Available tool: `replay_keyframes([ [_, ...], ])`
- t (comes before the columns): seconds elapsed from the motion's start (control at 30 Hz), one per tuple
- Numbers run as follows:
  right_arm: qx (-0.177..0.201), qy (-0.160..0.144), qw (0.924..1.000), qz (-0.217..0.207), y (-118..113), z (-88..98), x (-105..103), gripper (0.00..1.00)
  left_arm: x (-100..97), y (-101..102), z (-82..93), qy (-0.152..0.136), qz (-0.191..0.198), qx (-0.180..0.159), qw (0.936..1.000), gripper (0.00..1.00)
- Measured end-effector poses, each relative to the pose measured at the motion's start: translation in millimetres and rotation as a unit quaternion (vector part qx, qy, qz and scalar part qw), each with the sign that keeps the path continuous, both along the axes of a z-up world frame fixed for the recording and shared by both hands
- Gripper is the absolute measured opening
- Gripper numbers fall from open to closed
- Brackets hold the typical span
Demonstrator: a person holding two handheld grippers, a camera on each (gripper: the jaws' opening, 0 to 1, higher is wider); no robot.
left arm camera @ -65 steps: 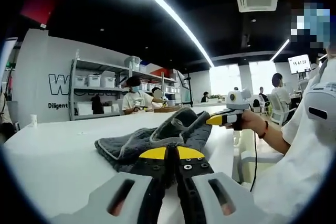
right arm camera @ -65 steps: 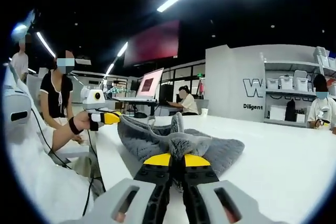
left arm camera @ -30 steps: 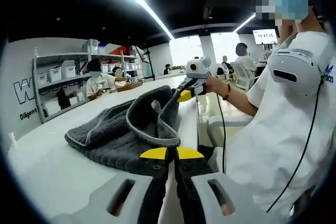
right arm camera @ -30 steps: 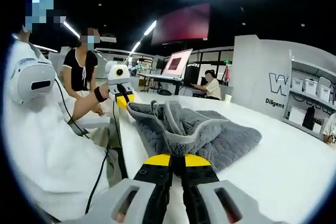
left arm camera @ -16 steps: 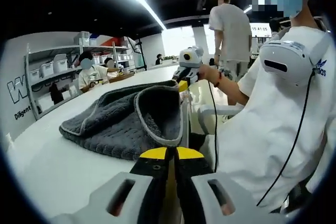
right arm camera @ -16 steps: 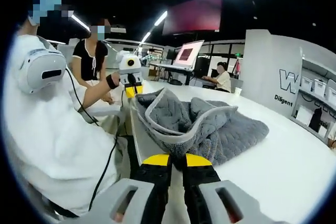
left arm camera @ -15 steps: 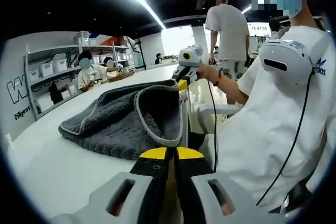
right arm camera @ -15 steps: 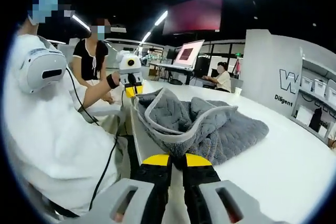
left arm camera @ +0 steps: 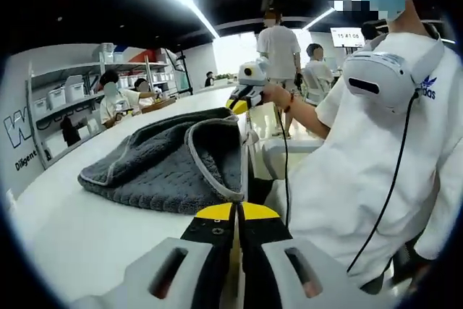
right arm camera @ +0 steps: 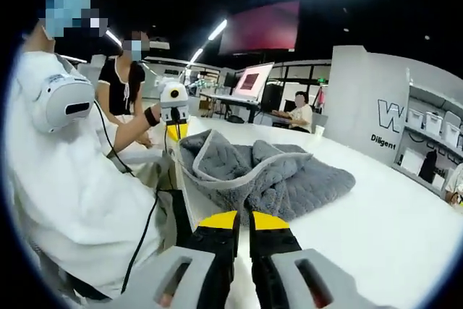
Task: Open the folded towel by lifting each exposed corner and separating the folded layers until the towel lies flat within the target outline without major curled edges
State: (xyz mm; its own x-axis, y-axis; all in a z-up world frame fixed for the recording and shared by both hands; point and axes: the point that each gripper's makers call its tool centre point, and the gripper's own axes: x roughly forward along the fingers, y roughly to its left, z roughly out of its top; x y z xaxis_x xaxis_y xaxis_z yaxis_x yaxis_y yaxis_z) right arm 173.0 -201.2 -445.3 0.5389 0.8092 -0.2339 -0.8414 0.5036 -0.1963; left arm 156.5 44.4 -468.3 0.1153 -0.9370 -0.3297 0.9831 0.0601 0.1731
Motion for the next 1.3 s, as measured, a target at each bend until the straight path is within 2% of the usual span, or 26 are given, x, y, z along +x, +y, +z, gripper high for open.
replay_keyframes([
  [0.4,0.069,-0.013,0.9975,0.006,14.5,24.5,2.2,0.07,13.5,2.4,17.3,0.003,0.03,-0.047,0.9984,0.07],
  [0.47,0.08,-0.008,0.9966,0.014,21.4,25.7,1.4,0.08,15.9,1.4,19.8,0.001,0.034,-0.055,0.9979,0.09],
  [0.67,0.081,-0.003,0.9966,0.014,35.6,22.6,7.9,0.19,15.0,-8.3,19.3,-0.005,0.029,-0.055,0.9981,0.11],
  [0.8,0.07,0.007,0.9975,0.009,39.6,15.6,11.6,0.17,18.1,-16.4,16.2,-0.004,0.035,-0.051,0.9981,0.12],
  [0.93,0.06,0.017,0.998,0.011,37.8,10.8,9.2,0.13,13.9,-19.8,12.4,0.0,0.023,-0.046,0.9987,0.12],
  [1.13,0.052,0.02,0.9981,0.027,37.0,7.7,3.8,0.04,11.0,-22.8,10.5,0.002,0.014,-0.042,0.999,0.05],
  [1.3,0.042,0.029,0.9981,0.033,34.8,1.9,0.9,0.01,7.9,-26.7,5.3,0.009,0.01,-0.032,0.9994,0.02],
])
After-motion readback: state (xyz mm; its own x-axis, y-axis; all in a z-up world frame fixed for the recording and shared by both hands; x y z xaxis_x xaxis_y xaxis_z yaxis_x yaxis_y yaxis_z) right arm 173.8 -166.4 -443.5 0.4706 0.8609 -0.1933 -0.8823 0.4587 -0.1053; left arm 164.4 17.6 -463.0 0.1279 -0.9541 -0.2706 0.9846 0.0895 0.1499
